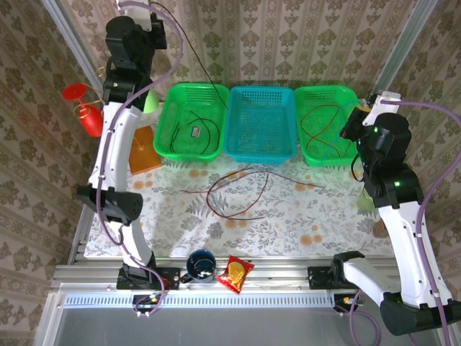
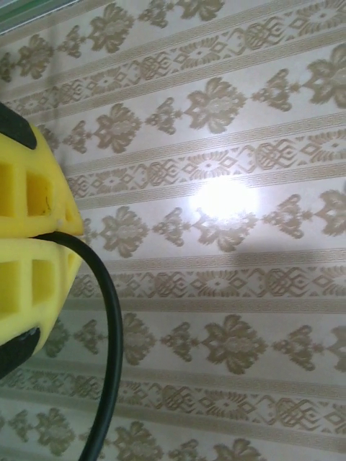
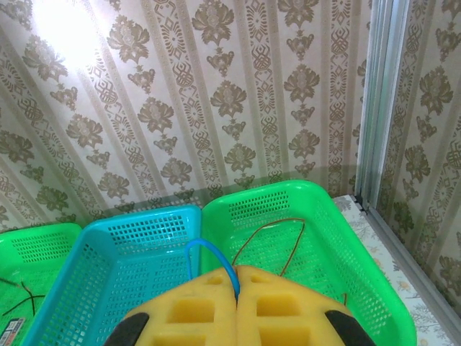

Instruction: Untangle the cables

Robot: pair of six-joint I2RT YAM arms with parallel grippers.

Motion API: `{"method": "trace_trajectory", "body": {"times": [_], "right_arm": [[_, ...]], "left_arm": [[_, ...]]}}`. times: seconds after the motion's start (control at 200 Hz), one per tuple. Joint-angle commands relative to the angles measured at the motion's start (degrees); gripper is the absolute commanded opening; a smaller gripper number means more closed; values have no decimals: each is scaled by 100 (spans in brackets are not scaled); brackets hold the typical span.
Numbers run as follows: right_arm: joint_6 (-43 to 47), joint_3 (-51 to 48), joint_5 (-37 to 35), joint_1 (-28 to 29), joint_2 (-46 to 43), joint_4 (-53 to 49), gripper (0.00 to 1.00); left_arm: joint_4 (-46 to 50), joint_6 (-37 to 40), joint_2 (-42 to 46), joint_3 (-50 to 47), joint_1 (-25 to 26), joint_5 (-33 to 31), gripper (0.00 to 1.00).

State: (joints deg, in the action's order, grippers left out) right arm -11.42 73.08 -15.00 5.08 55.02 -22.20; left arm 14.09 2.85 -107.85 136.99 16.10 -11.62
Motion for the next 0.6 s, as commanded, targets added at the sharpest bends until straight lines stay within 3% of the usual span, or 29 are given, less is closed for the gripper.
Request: {"method": "trace_trajectory", "body": {"times": [0.0,0.2,0.415,0.595], "right_arm": [[124,71,-174,-16,-23,269,0],[132,130,-72,-16,68,244,0],[-18,95,33,-16,27,248,0],[120,87,43,-16,-73,135,0]], "left_arm": [[294,298,-223,681,18,-214,0],[271,814,-325,274,152,-592,0],[37,1282,-385,-1580,779,-845,0],[651,401,-796,-2049,885,-702,0]]}}
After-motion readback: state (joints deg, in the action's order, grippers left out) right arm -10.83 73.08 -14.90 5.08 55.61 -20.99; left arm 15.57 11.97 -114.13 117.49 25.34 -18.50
